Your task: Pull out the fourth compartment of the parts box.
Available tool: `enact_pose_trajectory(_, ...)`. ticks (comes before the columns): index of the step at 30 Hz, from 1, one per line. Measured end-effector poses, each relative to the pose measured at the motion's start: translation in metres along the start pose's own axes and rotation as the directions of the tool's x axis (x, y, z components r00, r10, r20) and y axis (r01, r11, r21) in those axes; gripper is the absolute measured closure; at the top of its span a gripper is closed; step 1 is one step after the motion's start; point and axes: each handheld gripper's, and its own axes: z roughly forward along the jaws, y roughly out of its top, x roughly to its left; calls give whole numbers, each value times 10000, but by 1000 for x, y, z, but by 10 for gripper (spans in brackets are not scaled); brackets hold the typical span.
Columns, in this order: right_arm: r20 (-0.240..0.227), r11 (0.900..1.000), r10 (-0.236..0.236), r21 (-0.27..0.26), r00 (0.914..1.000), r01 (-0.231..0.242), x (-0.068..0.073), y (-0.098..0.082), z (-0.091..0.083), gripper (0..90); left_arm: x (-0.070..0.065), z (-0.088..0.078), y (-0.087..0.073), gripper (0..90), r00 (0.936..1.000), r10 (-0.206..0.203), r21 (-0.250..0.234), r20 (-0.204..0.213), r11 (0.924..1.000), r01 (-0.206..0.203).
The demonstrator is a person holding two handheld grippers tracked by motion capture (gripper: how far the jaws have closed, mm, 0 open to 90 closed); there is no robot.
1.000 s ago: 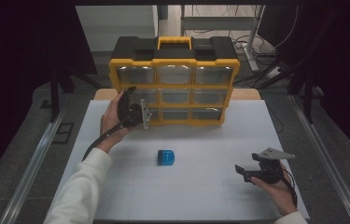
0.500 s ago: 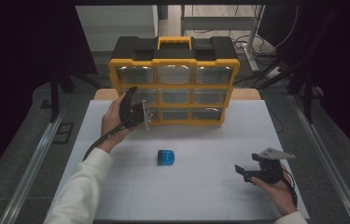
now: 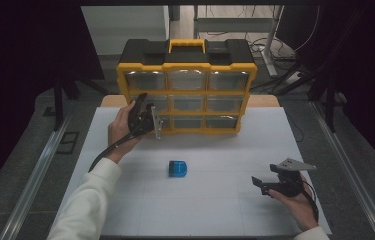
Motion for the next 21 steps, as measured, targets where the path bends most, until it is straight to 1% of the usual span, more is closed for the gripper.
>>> enact_pose_trajectory(9,10,10000,4,-2,10000,-4,0,0,0,123,2,-1,0,598,9998,31,60,-205,10000,-30)
enact_pose_trajectory(10,11,10000,1,-1,10000,-1,0,0,0,123,2,-1,0,610,9997,-13,-4,-231,10000,13)
enact_pose_trajectory(13,11,10000,-2,-1,10000,2,0,0,0,123,2,-1,-1,644,9994,91,-21,-338,10000,-91)
enact_pose_trajectory(17,15,10000,-4,2,10000,4,0,0,0,123,1,-1,0,681,9982,298,76,-516,9995,-295)
enact_pose_trajectory(21,18,10000,-7,2,10000,7,0,0,0,123,0,0,0,697,9961,515,126,-712,9986,-507)
